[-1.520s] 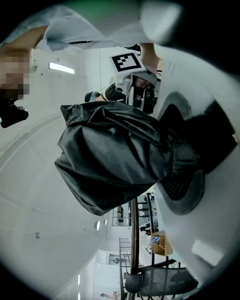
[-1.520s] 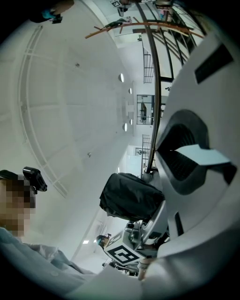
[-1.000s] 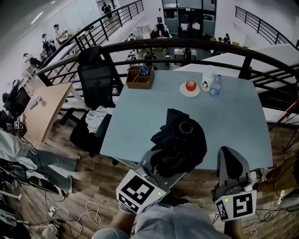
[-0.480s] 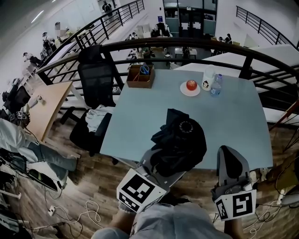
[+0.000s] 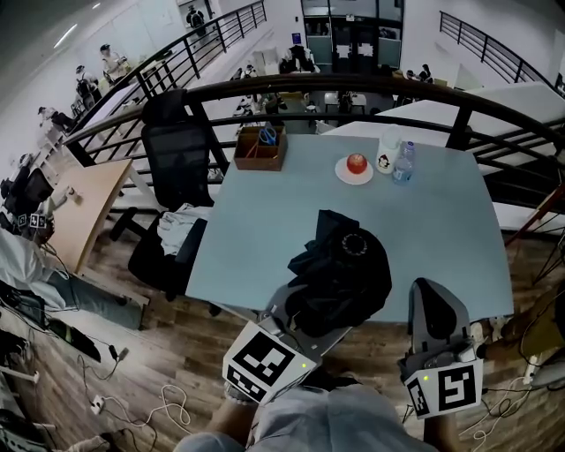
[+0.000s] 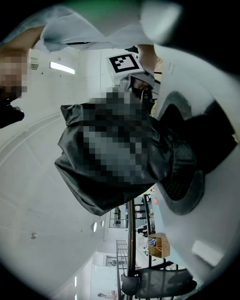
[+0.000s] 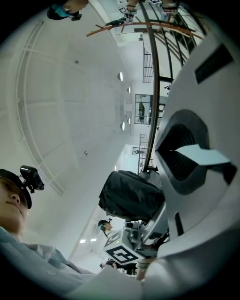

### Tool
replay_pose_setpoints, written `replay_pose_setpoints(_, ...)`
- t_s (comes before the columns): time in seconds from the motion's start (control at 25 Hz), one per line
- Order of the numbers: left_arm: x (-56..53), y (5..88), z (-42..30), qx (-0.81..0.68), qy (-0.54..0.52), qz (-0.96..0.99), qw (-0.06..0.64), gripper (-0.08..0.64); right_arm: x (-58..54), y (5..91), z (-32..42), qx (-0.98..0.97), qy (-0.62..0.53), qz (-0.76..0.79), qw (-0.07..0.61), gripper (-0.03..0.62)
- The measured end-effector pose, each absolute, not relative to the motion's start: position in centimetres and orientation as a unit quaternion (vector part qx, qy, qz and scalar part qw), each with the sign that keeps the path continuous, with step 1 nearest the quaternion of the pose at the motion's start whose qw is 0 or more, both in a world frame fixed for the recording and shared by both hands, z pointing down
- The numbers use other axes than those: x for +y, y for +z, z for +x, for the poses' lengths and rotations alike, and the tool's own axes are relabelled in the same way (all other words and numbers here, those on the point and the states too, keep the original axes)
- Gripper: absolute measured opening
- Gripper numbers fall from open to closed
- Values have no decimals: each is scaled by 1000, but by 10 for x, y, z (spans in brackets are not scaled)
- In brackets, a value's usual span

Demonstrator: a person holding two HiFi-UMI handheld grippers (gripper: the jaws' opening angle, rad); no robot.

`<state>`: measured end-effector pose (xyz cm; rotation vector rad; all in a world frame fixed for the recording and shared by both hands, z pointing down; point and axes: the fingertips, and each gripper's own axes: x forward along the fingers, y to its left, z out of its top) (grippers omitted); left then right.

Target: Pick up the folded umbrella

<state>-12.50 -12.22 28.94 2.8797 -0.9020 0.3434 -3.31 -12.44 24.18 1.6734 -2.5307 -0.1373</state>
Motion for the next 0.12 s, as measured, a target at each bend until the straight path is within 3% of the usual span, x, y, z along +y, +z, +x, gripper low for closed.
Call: replay_pose_setpoints(0.12, -121, 289, -122, -296, 116, 947, 52, 272, -123, 241, -29, -831, -47, 551, 54, 0)
